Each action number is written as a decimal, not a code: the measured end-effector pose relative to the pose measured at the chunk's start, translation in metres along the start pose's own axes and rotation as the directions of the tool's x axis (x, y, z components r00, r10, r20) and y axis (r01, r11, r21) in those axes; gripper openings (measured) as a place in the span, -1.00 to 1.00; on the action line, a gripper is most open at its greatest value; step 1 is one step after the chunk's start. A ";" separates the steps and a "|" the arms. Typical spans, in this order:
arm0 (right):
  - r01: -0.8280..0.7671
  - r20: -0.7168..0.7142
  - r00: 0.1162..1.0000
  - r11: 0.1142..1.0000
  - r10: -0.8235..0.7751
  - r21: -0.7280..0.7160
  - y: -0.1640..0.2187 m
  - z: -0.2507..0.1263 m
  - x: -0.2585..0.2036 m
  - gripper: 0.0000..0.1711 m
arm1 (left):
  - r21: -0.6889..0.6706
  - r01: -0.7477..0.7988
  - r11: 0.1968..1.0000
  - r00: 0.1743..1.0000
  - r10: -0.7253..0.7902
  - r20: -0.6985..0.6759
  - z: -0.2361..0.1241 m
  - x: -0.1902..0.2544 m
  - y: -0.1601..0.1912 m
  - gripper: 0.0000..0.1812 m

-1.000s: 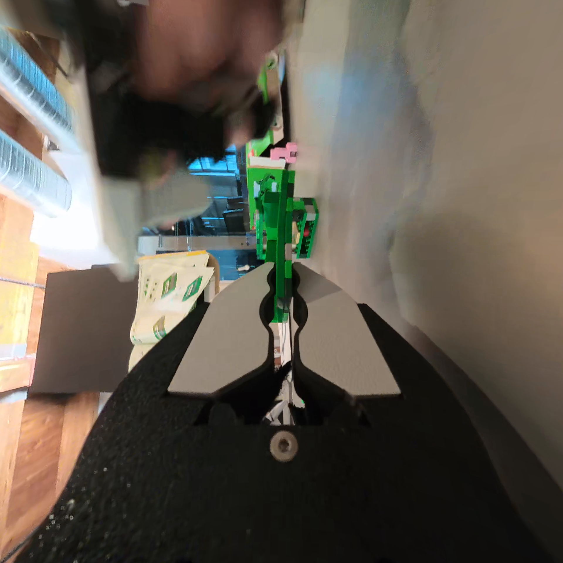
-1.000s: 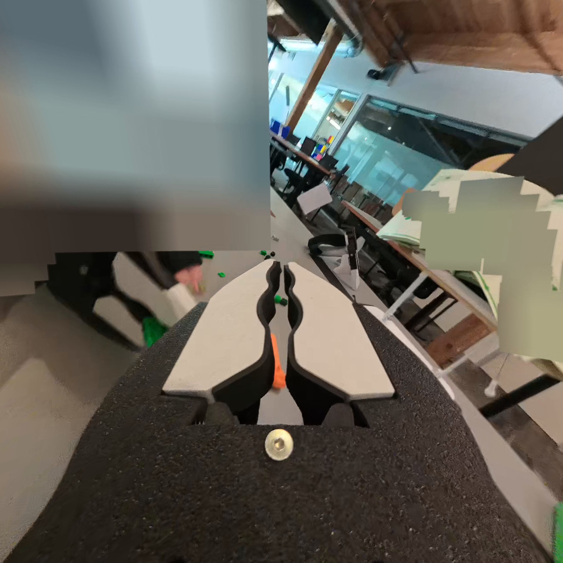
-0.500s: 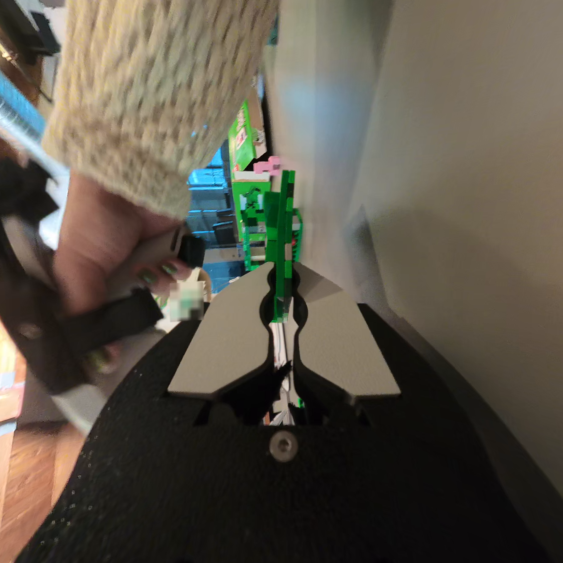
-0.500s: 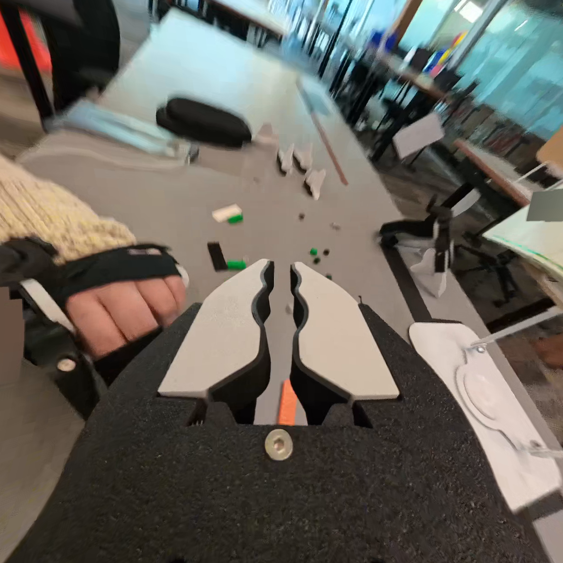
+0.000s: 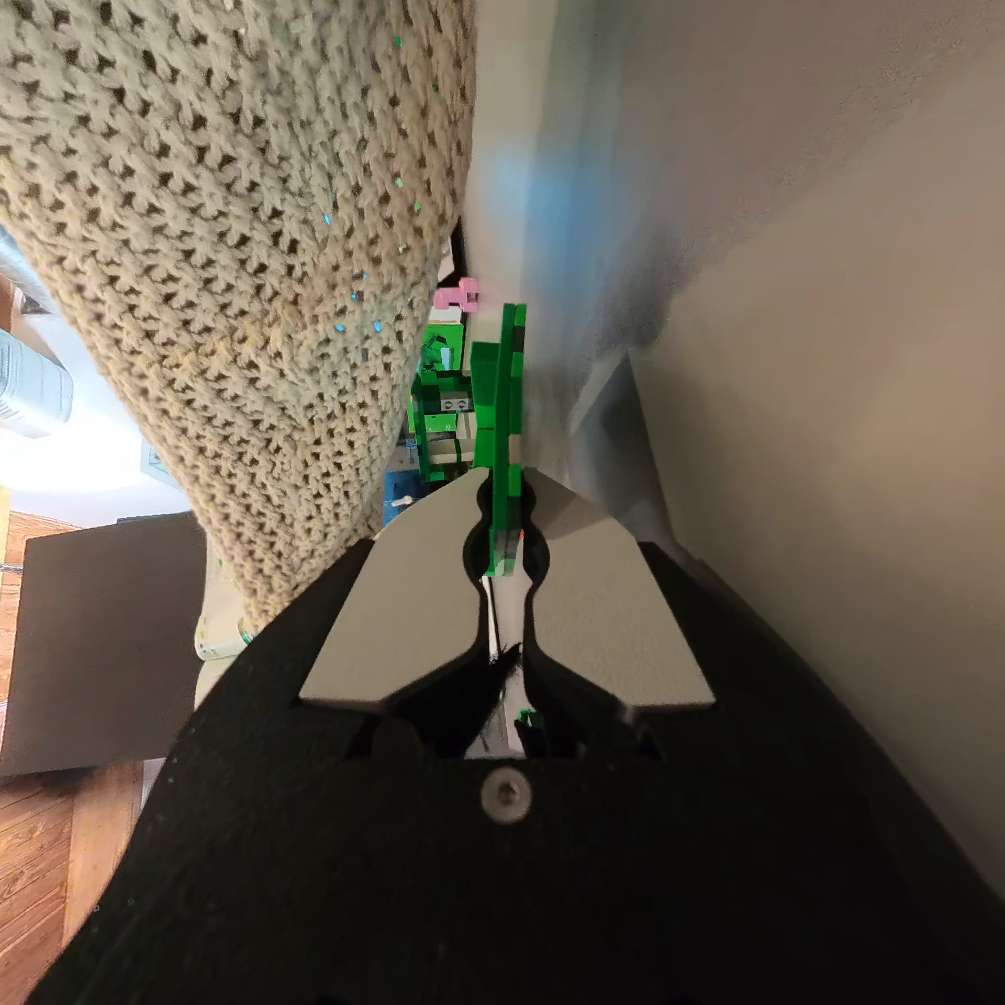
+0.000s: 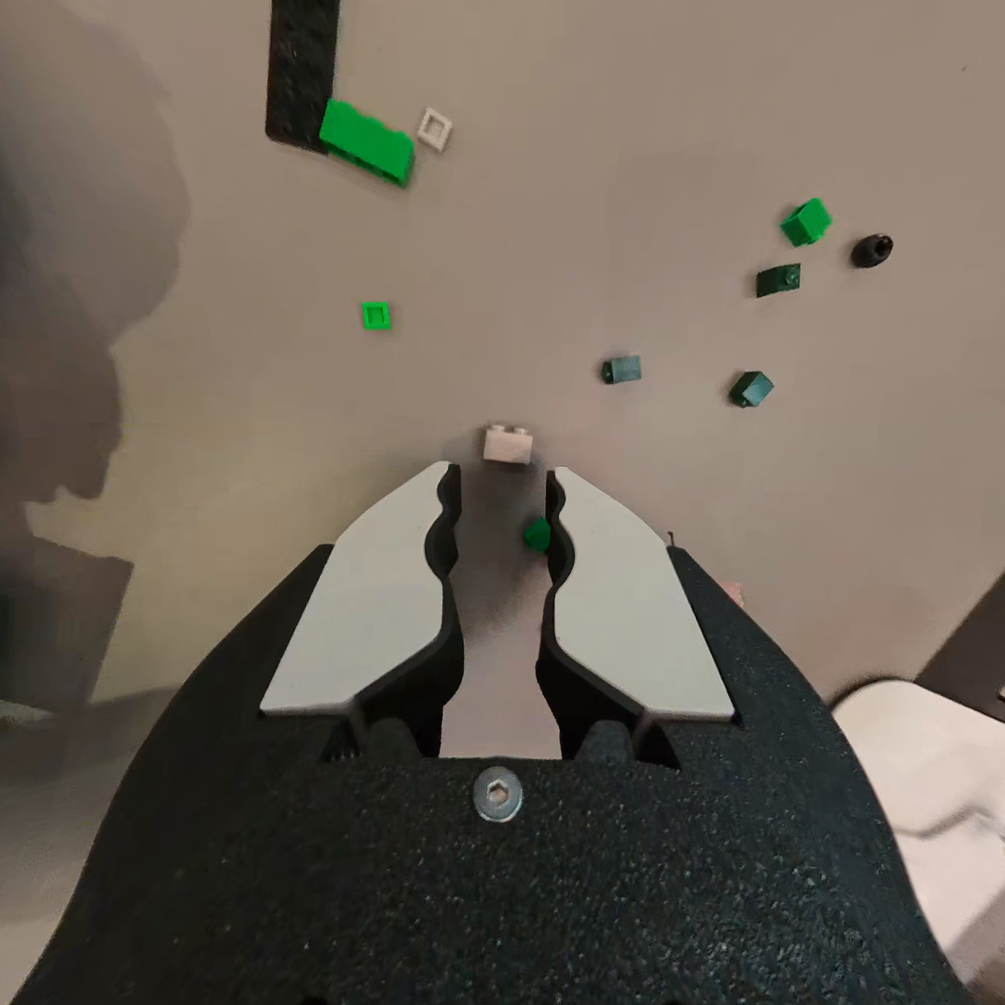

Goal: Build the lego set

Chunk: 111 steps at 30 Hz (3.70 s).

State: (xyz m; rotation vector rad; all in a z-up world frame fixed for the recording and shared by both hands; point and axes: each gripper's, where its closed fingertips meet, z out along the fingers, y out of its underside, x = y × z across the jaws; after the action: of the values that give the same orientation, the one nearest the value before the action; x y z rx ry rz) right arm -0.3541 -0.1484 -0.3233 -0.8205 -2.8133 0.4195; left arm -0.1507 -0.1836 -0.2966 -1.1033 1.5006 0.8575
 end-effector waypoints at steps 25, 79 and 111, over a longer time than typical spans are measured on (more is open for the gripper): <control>-0.122 0.065 0.968 0.683 0.242 -0.720 0.157 -0.107 -0.209 -0.82 | 0.001 -0.052 0.999 0.995 0.052 -0.091 -0.014 0.017 0.008 -0.93; -0.655 -0.237 0.315 0.391 0.919 0.646 0.070 -0.109 -0.200 -0.90 | -0.394 0.116 0.912 0.988 -0.064 0.143 -0.007 -0.024 0.029 -0.94; -0.508 -0.422 0.468 0.627 0.777 0.591 0.057 -0.110 -0.203 -0.41 | -0.385 0.141 0.912 0.986 -0.094 0.137 -0.008 -0.024 0.030 -0.94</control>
State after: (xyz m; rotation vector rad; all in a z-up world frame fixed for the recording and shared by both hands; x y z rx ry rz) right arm -0.1292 -0.1898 -0.2567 -1.5826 -1.5793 0.6146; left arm -0.1813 -0.1765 -0.2720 -1.3958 1.1782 1.1507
